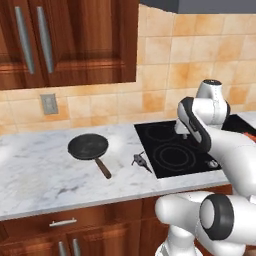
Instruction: Place both pans onto different burners. Then place the sweet potato and the fish on different pans.
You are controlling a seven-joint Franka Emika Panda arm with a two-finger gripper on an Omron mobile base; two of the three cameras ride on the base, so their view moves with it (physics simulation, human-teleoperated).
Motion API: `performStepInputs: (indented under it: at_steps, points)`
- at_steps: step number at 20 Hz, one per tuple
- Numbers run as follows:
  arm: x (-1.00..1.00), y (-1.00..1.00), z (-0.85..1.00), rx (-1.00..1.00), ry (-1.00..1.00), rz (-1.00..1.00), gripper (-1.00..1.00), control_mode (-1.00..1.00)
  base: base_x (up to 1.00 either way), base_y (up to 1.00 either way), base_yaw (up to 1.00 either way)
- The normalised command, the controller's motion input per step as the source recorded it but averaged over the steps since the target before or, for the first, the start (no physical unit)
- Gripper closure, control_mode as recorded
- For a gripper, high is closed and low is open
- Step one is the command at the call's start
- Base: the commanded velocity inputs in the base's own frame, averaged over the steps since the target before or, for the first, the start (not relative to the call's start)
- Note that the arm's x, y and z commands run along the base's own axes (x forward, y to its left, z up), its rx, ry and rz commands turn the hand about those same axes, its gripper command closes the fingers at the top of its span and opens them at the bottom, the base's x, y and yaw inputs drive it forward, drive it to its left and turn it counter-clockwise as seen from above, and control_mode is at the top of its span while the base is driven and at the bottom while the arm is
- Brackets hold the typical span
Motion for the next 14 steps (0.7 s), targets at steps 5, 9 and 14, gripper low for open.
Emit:
performStepInputs:
  at_steps: [5, 9, 14]
  points:
    - [0.00, 0.00, 0.00, 0.00, 0.00, 0.00, -1.00, 1.00, 0.15, 0.50, 0.01]
    - [0.00, 0.00, 0.00, 0.00, 0.00, 0.00, -1.00, 1.00, 0.27, 0.22, 0.01]
    - [0.00, 0.00, 0.00, 0.00, 0.00, 0.00, -1.00, 1.00, 0.37, 0.08, 0.04]
